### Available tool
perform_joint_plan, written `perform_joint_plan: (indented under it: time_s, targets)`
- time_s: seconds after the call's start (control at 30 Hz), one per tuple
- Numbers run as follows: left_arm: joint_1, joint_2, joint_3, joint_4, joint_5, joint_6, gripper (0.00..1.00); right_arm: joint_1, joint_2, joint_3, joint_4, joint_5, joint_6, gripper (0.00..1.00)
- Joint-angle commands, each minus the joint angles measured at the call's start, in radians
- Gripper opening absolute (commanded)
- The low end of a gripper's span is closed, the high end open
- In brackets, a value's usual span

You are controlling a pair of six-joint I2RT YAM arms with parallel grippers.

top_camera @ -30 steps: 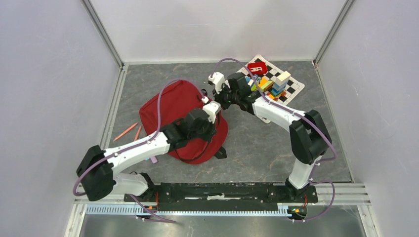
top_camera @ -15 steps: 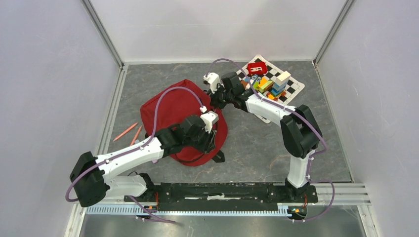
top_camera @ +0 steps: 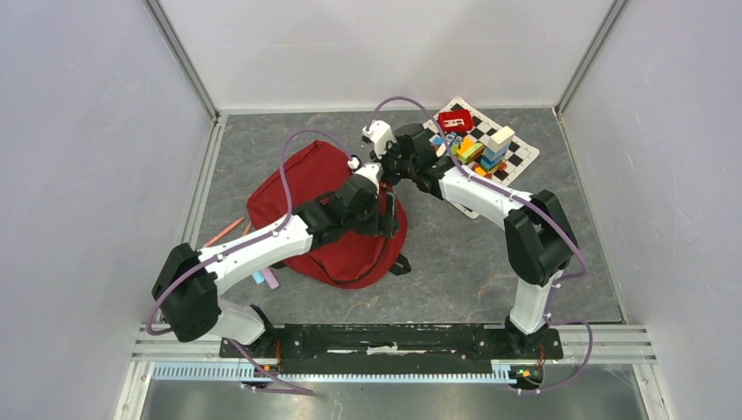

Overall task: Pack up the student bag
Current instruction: Zip the student bag at the center of the board.

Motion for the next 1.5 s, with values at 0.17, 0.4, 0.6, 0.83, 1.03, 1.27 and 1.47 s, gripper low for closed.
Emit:
perform_joint_plan:
  time_s: [0.17, 0.4, 0.6, 0.83, 1.03, 1.27, 1.47]
  targets:
    - [0.009, 0.144, 0.129, 0.134, -0.199, -0.083, 0.76, 0.004, -0.074, -0.007, 0.063, 0.006, 0.002, 0.00]
    - [0.008, 0.216, 0.192, 0.136, -0.201, -0.018, 0.34, 0.004, -0.086, -0.018, 0.062, 0.016, -0.002, 0.00]
    - [0.003, 0.162, 0.121, 0.138, -0.124, 0.050, 0.02, 0.004, -0.079, -0.013, 0.055, 0.047, -0.016, 0.00]
    - [-0.017, 0.028, 0.013, 0.142, 0.068, 0.227, 0.02, 0.000, -0.013, 0.067, -0.003, 0.096, -0.033, 0.00]
    - [-0.019, -0.034, -0.038, 0.120, 0.271, 0.242, 0.02, -0.006, 0.060, 0.125, -0.016, 0.103, -0.031, 0.00]
    - [-0.070, 0.021, -0.011, 0.114, 0.390, 0.258, 0.02, -0.007, 0.145, 0.208, -0.012, 0.219, 0.014, 0.00]
    - [-0.129, 0.084, 0.093, 0.129, 0.425, 0.291, 0.02, -0.021, 0.191, 0.259, 0.008, 0.303, 0.025, 0.00]
